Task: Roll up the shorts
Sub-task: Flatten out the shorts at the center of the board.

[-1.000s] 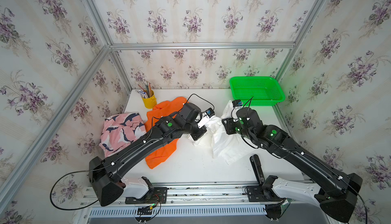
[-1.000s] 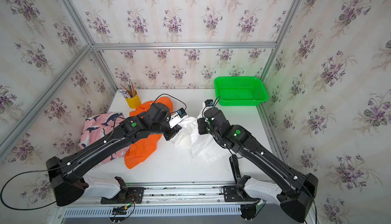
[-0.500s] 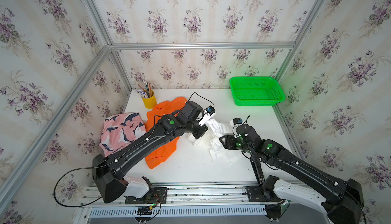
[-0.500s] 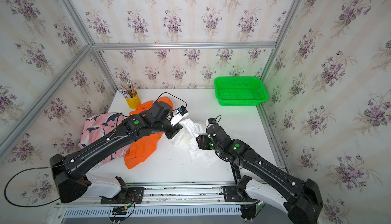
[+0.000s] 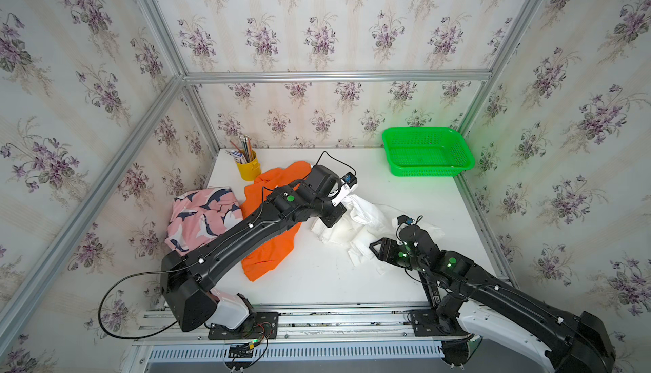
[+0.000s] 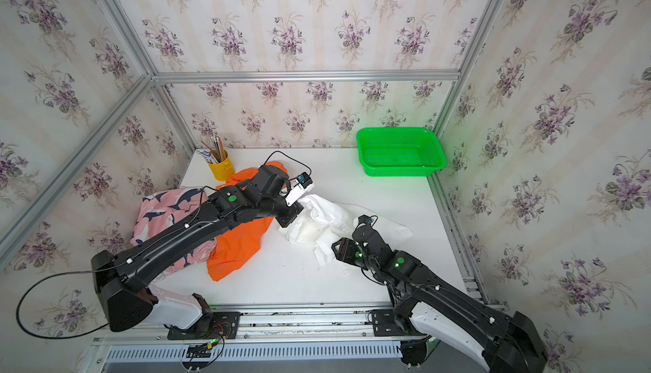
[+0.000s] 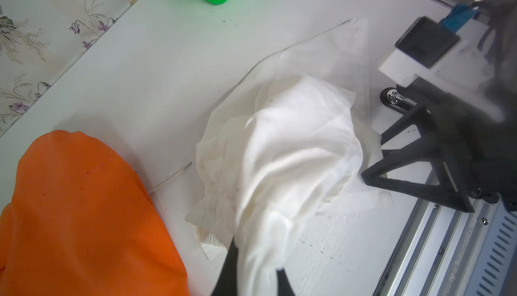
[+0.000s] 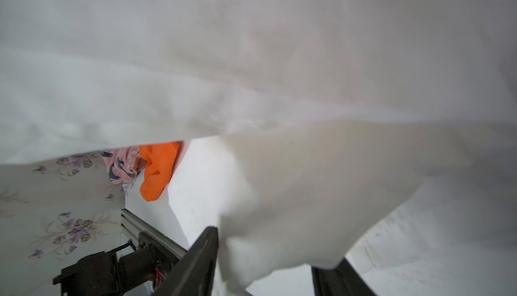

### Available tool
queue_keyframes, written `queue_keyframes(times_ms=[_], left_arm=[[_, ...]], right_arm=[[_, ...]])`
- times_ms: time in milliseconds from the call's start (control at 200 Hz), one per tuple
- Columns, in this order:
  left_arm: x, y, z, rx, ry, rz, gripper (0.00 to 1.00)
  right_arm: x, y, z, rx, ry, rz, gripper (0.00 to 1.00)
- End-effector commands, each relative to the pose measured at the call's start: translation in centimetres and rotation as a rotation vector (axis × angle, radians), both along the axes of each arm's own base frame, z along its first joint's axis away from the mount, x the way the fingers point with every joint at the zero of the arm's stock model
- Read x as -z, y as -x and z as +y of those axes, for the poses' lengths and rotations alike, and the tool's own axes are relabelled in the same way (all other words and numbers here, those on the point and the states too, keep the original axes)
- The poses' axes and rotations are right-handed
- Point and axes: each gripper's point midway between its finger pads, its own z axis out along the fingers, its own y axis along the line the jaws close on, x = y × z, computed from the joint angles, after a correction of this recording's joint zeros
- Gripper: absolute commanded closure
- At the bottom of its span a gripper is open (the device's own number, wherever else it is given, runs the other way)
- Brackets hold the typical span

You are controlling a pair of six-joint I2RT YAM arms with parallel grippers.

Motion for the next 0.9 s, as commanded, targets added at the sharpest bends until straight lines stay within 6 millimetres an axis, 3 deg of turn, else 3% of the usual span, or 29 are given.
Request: queue_keyframes(times_ms=[0,130,300,570,680,900], left_arm=[[-0.8,-0.2,-0.2,-0.005,0.024,-0.015,1.0],[-1.0,-0.2,0.0,-0.016,0.03,-0.017,1.0],[-1.4,-0.4,-0.1,-0.029,0.047,-0.021,1.0],[-1.2,-0.8,-0.3,-0.045,0.061,-0.015,1.0],[-1.0,-0.9,-0.4,-0.047,0.063,-0.012,1.0],[-1.2,-1.2,-0.1,-0.062,0.066,-0.017,1.0]], right_arm=[[-1.8,-0.3,2.1,0.039,-0.229,0.018,0.52],[-2.0,-0.5,2.8,0.018,-0.236,0.021,0.47],[-0.5,-0.1,3.7,-0.005,-0.249,0.087,0.46],[0.1,-0.7,4.3,0.056,-0.329,0.139,0.33],[0.0,-0.9,4.6,0.101,-0.367,0.165,0.43],[-1.0,-1.4,4.0,0.185,-0.413,0.159,0.79]])
